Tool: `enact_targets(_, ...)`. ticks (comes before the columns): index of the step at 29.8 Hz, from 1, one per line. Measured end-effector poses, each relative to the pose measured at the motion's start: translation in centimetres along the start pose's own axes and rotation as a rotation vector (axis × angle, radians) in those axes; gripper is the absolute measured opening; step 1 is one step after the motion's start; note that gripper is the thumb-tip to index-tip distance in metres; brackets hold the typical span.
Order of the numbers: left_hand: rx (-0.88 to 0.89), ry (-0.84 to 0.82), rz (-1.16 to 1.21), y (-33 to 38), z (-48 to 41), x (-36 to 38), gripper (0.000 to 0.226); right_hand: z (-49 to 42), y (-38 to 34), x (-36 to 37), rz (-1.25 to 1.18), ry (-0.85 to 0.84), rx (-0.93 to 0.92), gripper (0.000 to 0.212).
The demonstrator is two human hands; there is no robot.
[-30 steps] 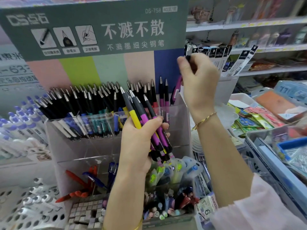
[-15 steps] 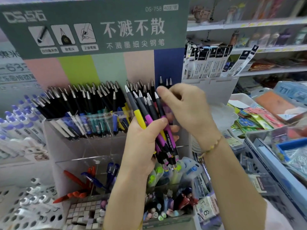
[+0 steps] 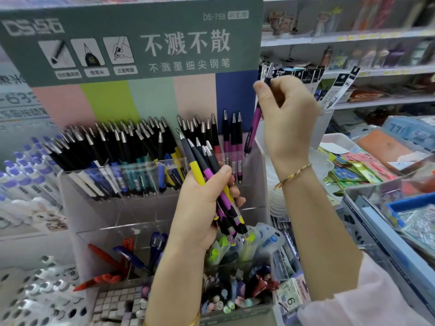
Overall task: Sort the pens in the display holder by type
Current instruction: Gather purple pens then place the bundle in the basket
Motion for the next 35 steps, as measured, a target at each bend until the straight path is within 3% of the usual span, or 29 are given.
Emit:
enact_targets(3,-0.007,-0.046,-0.033,-0.1,0.0,0.0,0.017,0.6,0.3,0.5,0.018,-0.003,-0.028,0.022)
enact_targets(9,-0.053,-0.091,0.073,0.0,0.2,0.2,0.019,1.1,-1.1,-0.2,-0.059,0.202,-0.064,0.026)
enact_targets(11,-0.076,-0.095,0.063,0.0,0.3,0.2,0.020,1.4,-1.5,0.2,-0.031,0.200,-0.093,0.024)
enact_targets(15,-0.099,-0.078,0.049,-0.3,0.3,0.0,0.018,2.5,-0.1,2.2,0.174,-0.019,-0.095,0.023)
enact_targets(18,-0.090,-0.105,0.079,-0.2,0.3,0.2,0.031,3.3,1.2,2.9,0.496,-0.152,-0.073,0.031)
enact_targets(20,-0.065,-0.122,0.105,-0.1,0.3,0.4,0.036,3.5,1.6,3.2,0.569,-0.251,-0.025,0.034)
enact_targets(23,-0.038,-0.121,0.113,0.1,0.4,0.4,0.034,3.3,1.4,2.5,0.458,-0.251,0.025,0.034)
enact_targets(26,-0.031,-0.096,0.056,0.0,0.4,0.2,0.044,3.1,-0.2,0.6,0.165,-0.228,-0.014,0.021)
enact_targets(28,-0.007,-0.091,-0.008,-0.2,0.2,0.1,0.037,3.6,-1.6,0.5,-0.003,-0.445,-0.025,0.026)
enact_targets(31,0.026,-0.109,-0.063,-0.3,0.0,0.3,0.022,5.1,-2.7,1.4,-0.019,-0.814,-0.039,0.027)
enact_targets(35,-0.011,-0.179,-0.027,-0.4,0.1,0.6,0.019,5.4,-2.2,2.1,-0.093,-0.926,0.006,0.029)
Point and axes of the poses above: each hand's wrist, its own z-axis away from the middle knuckle, its own x-axis out of the palm, y = z × x, the point moved 5 cm from there along -z, towards the middle knuckle, and after that the axes turned 12 degrees about z, right-handed, at the moved point
